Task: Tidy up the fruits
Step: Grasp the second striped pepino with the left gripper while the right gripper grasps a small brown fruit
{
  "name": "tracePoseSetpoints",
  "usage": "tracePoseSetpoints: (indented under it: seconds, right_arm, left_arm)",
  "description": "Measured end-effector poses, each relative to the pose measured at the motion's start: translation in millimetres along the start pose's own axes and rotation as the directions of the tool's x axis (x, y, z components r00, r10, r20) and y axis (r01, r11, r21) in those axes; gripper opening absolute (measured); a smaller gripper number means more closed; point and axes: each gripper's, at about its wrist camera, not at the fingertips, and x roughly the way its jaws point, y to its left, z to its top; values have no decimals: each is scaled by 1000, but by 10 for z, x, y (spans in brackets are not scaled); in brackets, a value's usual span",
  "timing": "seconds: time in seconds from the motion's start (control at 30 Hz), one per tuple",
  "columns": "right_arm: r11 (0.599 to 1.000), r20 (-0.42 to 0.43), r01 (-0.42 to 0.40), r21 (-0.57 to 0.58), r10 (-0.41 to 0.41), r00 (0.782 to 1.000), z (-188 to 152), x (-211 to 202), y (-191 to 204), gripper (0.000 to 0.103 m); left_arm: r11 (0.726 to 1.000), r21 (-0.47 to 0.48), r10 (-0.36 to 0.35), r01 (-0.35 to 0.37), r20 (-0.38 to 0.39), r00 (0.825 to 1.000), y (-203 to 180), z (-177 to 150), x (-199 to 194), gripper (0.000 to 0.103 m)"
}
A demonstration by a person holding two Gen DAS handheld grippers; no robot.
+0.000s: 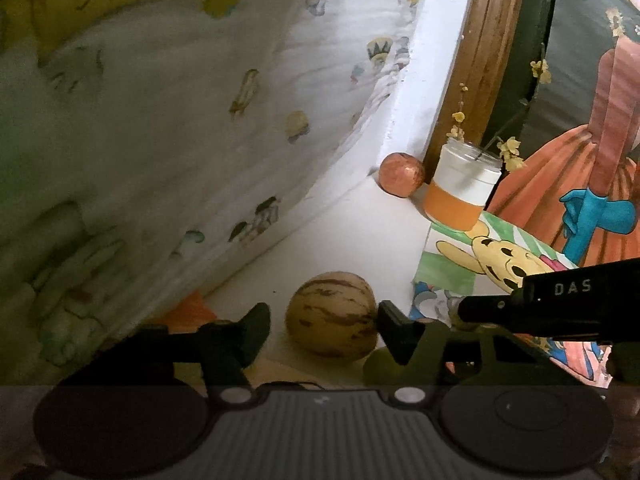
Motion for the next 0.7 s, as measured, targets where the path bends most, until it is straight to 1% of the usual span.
tracePoseSetpoints:
  seconds: [0.03,0.07,0.33,0.47,0.7]
  right_arm:
    - [1000,1,-3,2,3,1000,-2,-2,-6,30]
    - [1000,2,-4,4,4,1000,-3,-5,-6,30]
    - [1000,13,-7,16,7,1000,-12,6,-13,30]
    - [1000,20,-11,19,11,1000,-23,10,-12,29]
    - [1000,32,-19,12,19,999,-55,7,-9,29]
  left_arm:
    - [1000,4,-3,3,1,1000,-13,1,2,55]
    - [1000,9,-5,5,3,1000,-22,0,-2,54]
    - [1000,-12,-15,15,6,1000,16,1,-17,54]
    - [999,-42,-33,33,6,999,73,-2,-25,54]
    - [998,-45,-32,32,7,999,74,0,-32,53]
